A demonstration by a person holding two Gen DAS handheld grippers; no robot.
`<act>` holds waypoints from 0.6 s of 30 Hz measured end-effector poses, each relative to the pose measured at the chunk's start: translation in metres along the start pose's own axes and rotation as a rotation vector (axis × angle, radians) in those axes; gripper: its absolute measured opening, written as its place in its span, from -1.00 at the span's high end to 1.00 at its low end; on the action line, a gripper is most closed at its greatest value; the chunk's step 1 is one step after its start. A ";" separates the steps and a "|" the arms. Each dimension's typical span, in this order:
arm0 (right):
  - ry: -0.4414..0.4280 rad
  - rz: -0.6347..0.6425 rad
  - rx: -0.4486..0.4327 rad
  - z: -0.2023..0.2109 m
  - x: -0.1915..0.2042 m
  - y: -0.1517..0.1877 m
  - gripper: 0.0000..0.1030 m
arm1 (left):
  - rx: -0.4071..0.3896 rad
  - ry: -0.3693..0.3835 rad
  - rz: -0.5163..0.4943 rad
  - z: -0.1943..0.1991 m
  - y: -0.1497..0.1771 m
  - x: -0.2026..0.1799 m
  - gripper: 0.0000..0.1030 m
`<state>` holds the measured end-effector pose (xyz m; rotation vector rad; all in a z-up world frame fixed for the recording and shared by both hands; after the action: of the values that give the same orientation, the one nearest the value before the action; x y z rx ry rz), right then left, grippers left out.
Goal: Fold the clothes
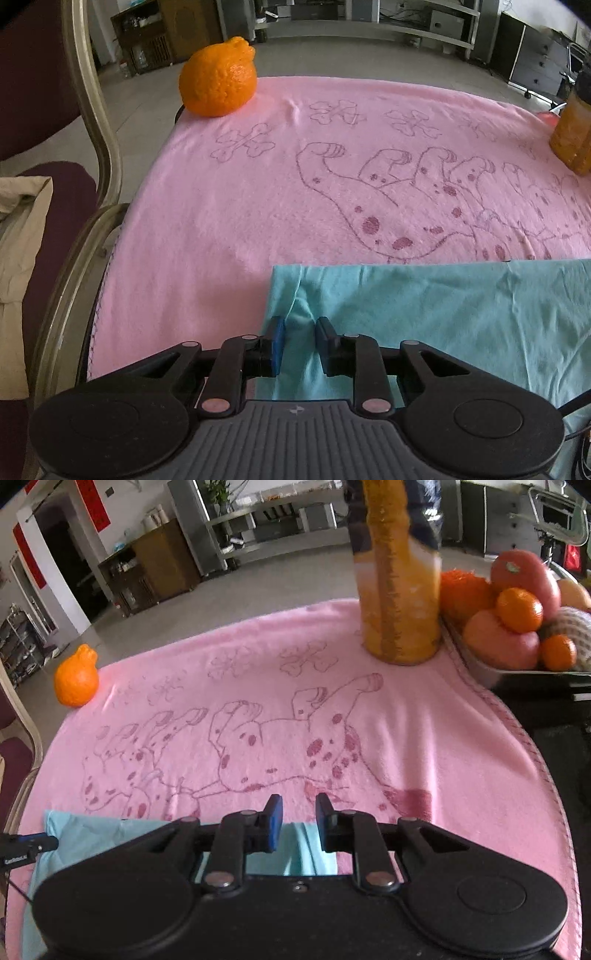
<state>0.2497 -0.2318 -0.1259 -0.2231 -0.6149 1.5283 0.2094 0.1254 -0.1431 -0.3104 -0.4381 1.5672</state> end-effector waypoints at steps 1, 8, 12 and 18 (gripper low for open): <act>0.004 0.005 0.010 -0.004 0.000 0.000 0.63 | 0.002 -0.002 -0.002 -0.001 -0.001 0.000 0.52; 0.061 0.056 0.061 -0.016 0.000 0.007 0.63 | 0.018 0.000 0.019 -0.003 -0.003 0.000 0.52; 0.068 -0.029 0.041 -0.016 -0.010 0.006 0.94 | 0.021 -0.003 0.027 -0.004 -0.003 0.000 0.51; 0.122 -0.389 -0.019 -0.002 -0.074 0.004 1.00 | 0.019 -0.005 0.042 -0.004 -0.002 0.000 0.51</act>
<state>0.2524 -0.3027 -0.1464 -0.1963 -0.5402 1.1258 0.2133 0.1261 -0.1456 -0.3030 -0.4224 1.6123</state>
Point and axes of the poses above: each gripper's, at about its wrist camera, not at the fingertips, and z roughly against the way its jaws point, x to its left, y to its underside, the point moved 5 cm from there along -z, roughly the way its jaws point, and after that the axes turned 4 degrees about x, right-handed, at the moved point
